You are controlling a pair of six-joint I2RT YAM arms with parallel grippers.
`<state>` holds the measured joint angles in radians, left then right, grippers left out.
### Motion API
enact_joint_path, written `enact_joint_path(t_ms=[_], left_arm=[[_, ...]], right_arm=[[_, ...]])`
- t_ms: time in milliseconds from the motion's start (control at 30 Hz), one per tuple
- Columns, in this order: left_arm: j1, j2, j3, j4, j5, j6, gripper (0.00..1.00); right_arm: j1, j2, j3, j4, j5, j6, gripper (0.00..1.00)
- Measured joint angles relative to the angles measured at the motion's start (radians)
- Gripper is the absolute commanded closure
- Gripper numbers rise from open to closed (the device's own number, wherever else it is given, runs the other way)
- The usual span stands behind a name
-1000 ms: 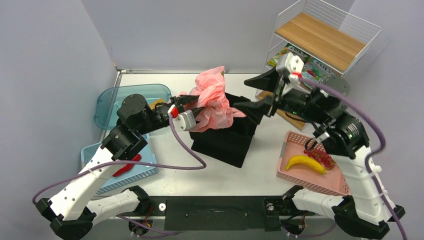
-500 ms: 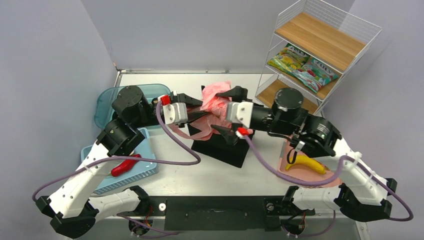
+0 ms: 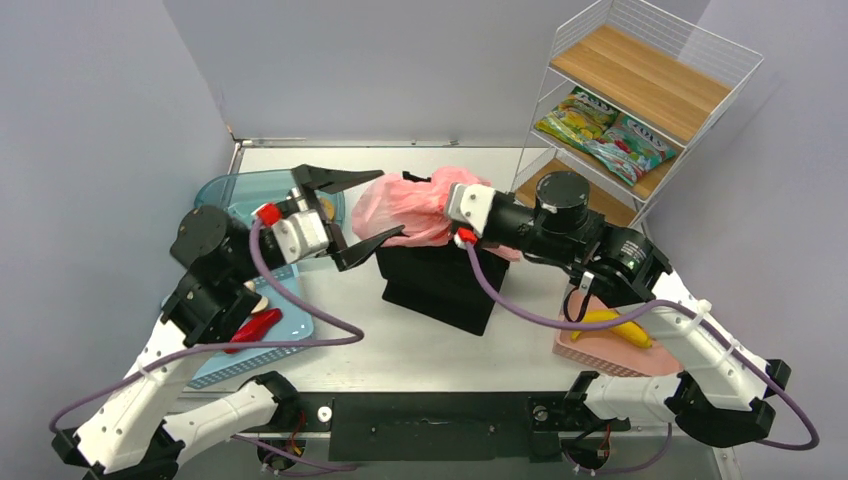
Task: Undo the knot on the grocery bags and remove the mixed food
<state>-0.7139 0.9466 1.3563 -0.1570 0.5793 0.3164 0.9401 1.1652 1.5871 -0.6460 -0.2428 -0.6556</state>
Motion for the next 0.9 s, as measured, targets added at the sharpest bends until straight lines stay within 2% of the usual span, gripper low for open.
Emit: enact_joint_path(t_ms=[200, 333, 400, 500, 633, 767, 900], left_arm=[[0.061, -0.151, -0.188, 0.23, -0.174, 0.0, 0.27], [0.13, -0.153, -0.199, 0.266, -0.361, -0.048, 0.26], [0.2, -0.116, -0.152, 0.209, -0.455, -0.104, 0.25], [0.296, -0.004, 0.026, 0.032, -0.555, -0.22, 0.25], [0.385, 0.118, 0.197, -0.184, -0.565, -0.335, 0.25], [0.404, 0.183, 0.243, -0.392, -0.565, -0.385, 0.24], [0.404, 0.195, 0.233, -0.5, -0.565, -0.409, 0.23]], right_arm=[[-0.131, -0.019, 0.006, -0.018, 0.025, 0.068, 1.0], [-0.147, -0.02, 0.052, -0.092, 0.046, 0.093, 1.0], [-0.147, -0.019, 0.076, -0.139, 0.049, 0.093, 1.0], [-0.147, 0.005, 0.143, -0.237, 0.056, 0.084, 1.0], [-0.136, 0.088, 0.27, -0.375, 0.095, 0.026, 1.0], [-0.062, 0.174, 0.338, -0.525, 0.229, -0.074, 1.0], [0.04, 0.233, 0.339, -0.643, 0.372, -0.167, 1.0]])
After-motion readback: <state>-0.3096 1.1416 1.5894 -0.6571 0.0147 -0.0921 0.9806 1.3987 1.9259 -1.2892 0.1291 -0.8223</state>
